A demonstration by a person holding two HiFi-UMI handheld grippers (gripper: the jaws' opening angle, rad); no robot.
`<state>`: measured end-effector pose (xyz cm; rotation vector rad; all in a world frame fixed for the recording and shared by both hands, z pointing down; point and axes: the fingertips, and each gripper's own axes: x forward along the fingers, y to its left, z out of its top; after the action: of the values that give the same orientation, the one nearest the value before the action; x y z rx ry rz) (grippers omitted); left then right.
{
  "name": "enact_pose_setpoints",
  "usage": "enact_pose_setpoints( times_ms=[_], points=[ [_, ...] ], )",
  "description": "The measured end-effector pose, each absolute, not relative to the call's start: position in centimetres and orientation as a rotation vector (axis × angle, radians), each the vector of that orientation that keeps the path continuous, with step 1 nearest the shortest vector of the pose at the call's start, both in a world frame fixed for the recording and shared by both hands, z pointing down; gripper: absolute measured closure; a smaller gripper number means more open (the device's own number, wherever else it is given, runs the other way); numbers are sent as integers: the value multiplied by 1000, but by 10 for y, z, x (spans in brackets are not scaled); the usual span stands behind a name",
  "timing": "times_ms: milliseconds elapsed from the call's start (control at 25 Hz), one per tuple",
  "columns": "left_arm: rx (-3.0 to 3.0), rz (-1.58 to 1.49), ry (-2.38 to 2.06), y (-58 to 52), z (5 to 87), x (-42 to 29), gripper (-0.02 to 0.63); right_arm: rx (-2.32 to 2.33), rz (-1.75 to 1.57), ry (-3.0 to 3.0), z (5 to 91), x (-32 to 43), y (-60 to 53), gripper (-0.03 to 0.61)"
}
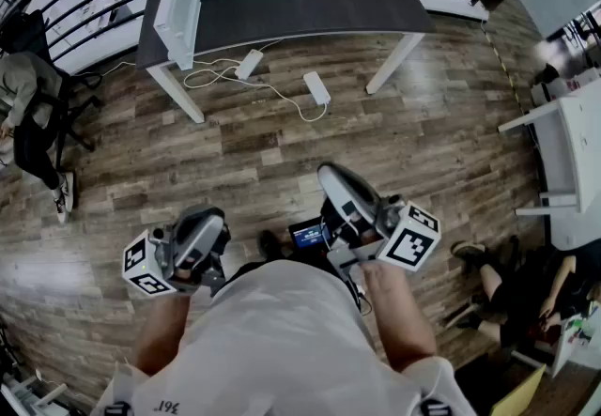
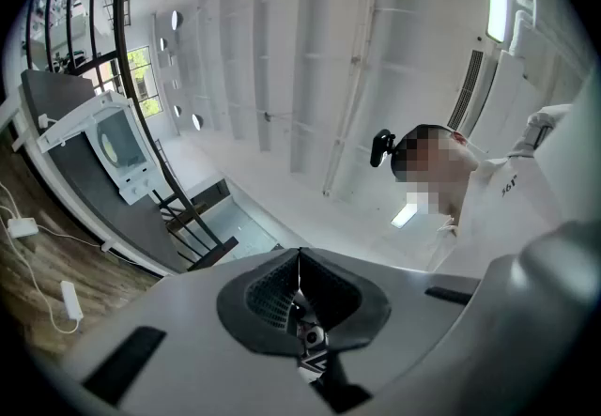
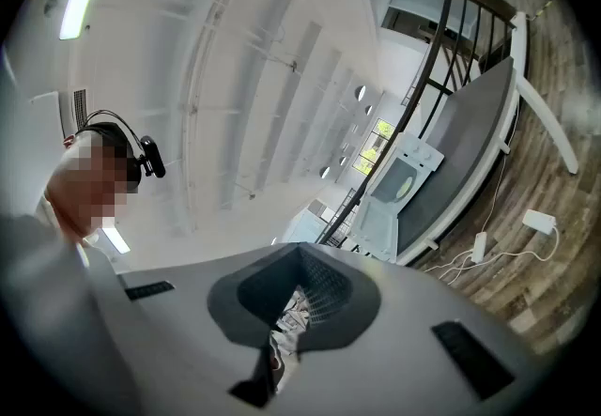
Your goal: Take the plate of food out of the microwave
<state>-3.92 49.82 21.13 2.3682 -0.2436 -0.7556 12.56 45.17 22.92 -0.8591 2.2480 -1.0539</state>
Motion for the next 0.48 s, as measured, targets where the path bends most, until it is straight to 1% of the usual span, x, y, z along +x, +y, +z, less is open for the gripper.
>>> enact_pose_setpoints(
  times_ms=[480],
  points=[
    [2354,-790,-277,487,216,-51,609,-997,-996,2262,230,147,442,589]
  ],
)
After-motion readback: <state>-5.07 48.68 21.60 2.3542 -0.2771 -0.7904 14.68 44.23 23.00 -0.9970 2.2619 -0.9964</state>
